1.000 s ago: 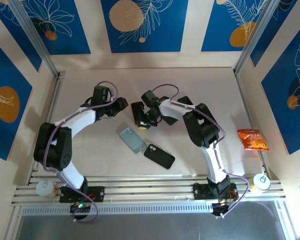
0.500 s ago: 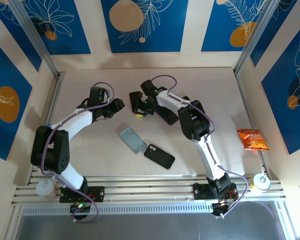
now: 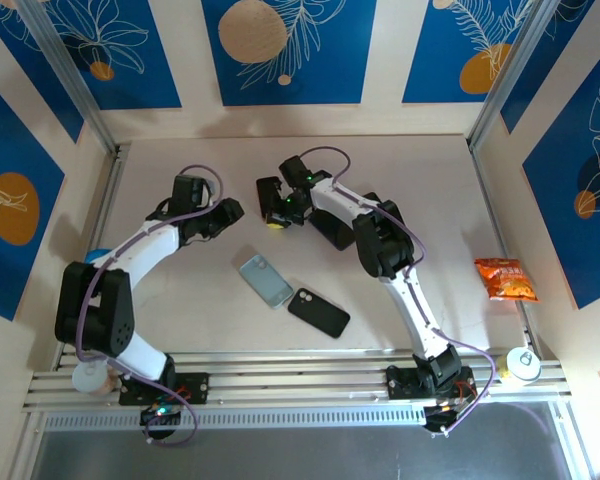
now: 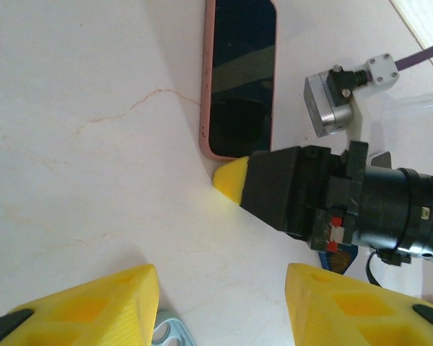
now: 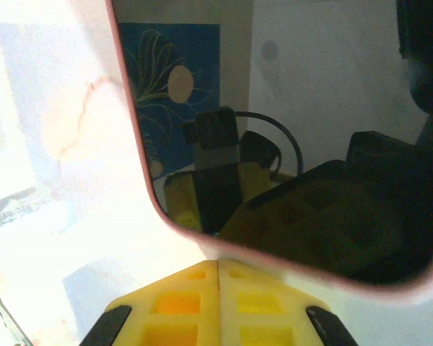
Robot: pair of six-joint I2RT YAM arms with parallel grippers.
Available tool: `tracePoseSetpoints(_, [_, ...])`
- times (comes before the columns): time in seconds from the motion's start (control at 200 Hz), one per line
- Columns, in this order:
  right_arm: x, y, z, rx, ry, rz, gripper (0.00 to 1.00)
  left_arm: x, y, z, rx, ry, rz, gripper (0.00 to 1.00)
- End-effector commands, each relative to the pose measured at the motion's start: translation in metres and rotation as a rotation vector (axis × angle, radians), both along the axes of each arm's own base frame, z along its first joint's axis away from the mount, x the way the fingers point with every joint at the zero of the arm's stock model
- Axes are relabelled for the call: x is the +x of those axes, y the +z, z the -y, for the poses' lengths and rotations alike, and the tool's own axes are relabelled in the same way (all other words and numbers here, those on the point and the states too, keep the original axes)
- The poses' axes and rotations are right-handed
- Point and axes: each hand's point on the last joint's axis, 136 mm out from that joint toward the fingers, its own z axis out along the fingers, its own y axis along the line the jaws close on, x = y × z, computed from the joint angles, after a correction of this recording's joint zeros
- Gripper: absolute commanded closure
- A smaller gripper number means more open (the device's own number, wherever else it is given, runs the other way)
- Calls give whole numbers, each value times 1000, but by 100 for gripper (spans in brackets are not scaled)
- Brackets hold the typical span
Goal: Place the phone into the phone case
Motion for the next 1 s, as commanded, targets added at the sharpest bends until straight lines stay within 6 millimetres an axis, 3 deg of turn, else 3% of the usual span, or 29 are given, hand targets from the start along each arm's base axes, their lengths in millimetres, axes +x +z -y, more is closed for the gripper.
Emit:
tracePoseSetpoints(0.0, [-16, 57, 7, 31, 41, 111, 92, -13, -1, -9, 42, -6, 4, 50])
tracePoseSetpoints(0.09, [-41, 73, 29, -19, 69, 165, 81, -24, -5, -8, 55, -23, -6, 49])
tracePoseSetpoints(0.22, [-77, 74, 75, -152, 72, 209, 63, -44, -17, -1, 89, -58, -30, 49])
tracePoseSetpoints(0.33, [-86, 65, 115, -287, 61, 244, 47, -58, -27, 12, 109, -99, -48, 49])
tracePoseSetpoints(0.535, [-53, 56, 153, -444, 60, 305, 28, -73, -36, 28, 100, -121, -68, 49])
tracePoseSetpoints(0.775, [1, 36, 182, -464, -19, 255, 17, -76, -35, 30, 91, -109, -72, 49])
tracePoseSetpoints(0.995, [16, 19, 195, -413, -43, 187, 9, -71, -33, 31, 99, -110, -79, 49])
